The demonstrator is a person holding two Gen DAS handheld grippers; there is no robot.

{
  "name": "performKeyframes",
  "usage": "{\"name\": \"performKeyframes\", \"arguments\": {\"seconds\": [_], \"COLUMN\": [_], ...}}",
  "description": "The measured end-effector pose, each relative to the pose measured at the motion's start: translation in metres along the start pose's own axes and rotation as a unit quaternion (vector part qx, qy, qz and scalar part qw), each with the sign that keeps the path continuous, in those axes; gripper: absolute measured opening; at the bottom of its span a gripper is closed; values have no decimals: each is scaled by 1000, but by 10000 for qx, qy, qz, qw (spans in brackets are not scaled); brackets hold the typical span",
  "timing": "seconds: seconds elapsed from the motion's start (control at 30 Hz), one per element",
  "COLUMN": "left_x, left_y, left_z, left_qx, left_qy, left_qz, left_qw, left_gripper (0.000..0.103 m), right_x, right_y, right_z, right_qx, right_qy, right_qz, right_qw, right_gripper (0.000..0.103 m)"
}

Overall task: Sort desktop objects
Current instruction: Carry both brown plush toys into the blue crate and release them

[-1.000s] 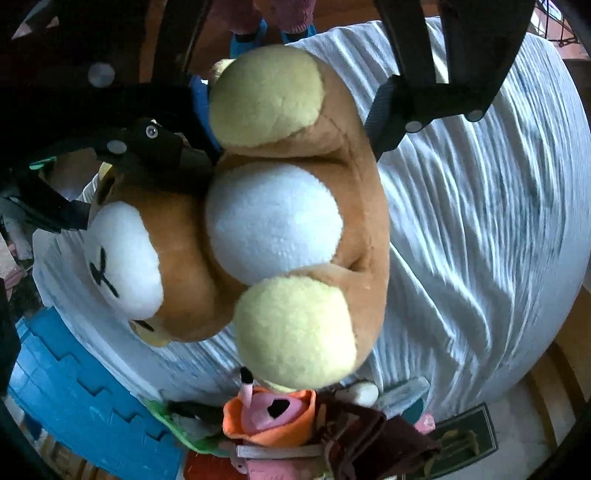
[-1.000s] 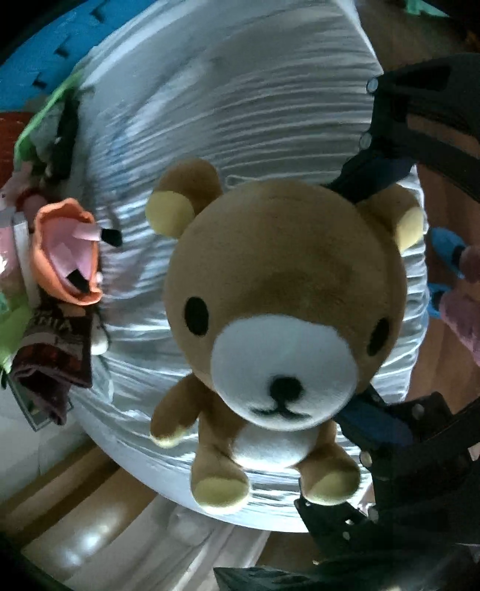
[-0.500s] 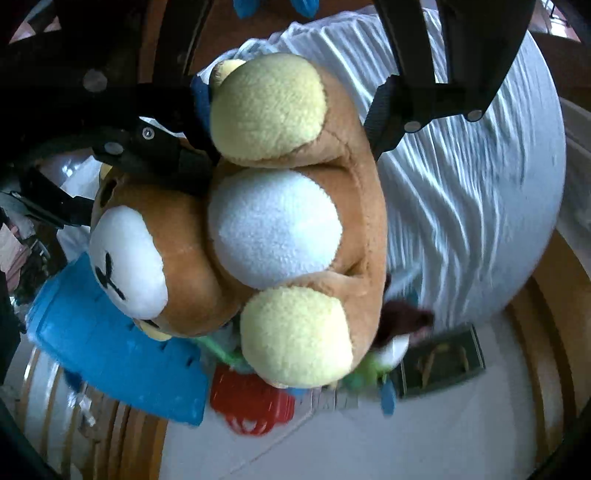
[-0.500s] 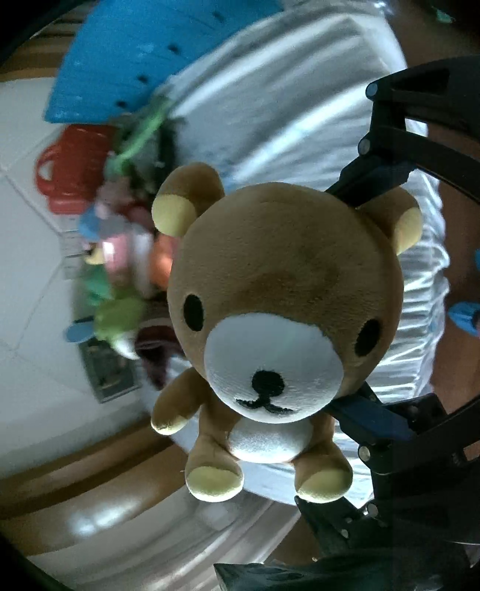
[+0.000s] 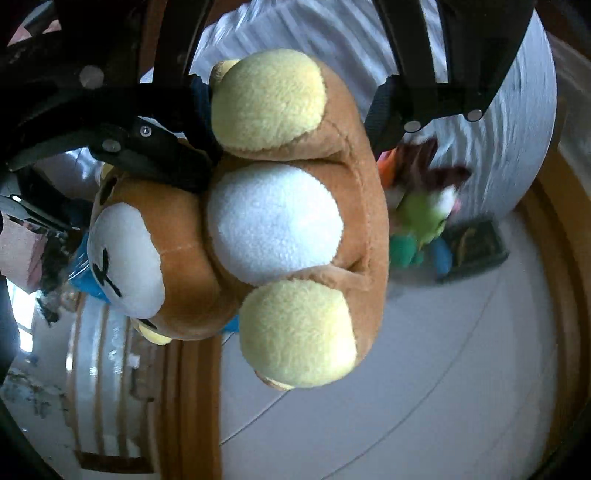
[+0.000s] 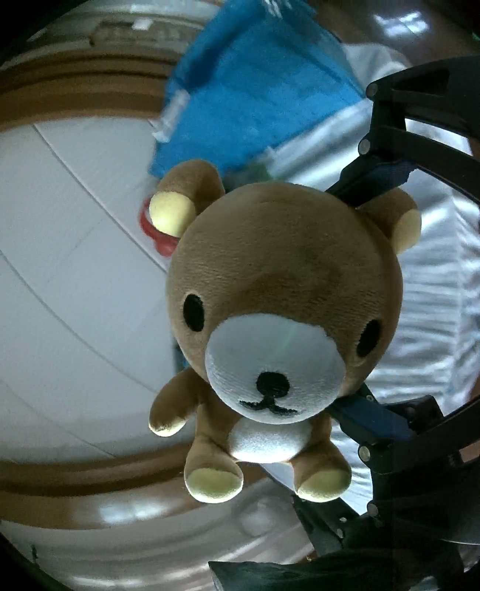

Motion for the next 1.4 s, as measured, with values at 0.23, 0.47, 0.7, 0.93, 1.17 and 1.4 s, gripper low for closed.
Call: {"name": "performKeyframes", "arguments": {"seconds": [0.23, 0.47, 0.7, 0.93, 1.17, 1.4], "left_x": [29, 83, 138, 194, 224, 230], "left_y": [73, 136, 172, 201, 207, 202], "left_z": [68, 154, 240, 309, 359, 380], "left_qx": [466, 877, 757, 341, 216, 195], "left_qy": [-583, -1089, -1224, -1035, -839, -573], "left_qz": [459, 522, 542, 257, -99, -256], "left_qw": [9962, 9888, 9881, 9937, 9962, 9978], "left_gripper": [66, 66, 67, 67, 76, 84], "right_x": [-25, -41, -48, -38, -33, -37], "right_y": [45, 74, 94, 112, 106, 96], "right_z": [76, 174, 280, 383, 449, 481], "right_qx": [271, 698, 589, 183, 55, -75], "right_qy": [-695, -1322, -1560, -1396, -1339, -1950], "right_qz": [462, 615, 527, 165, 32, 181], "right_qw": [9961, 9868, 9846, 9899, 9910, 9806], "right_gripper": [94, 94, 94, 94, 98, 103]}}
Point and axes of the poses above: each gripper's, at about its wrist camera, not at the fingertips, and x roughly the way its jaws point, z to its right, y to its top, the point moved 3 cm from there along x, roughly the way its jaws point, and after that the axes turned 3 degrees about -z, right-handed, at the moved point
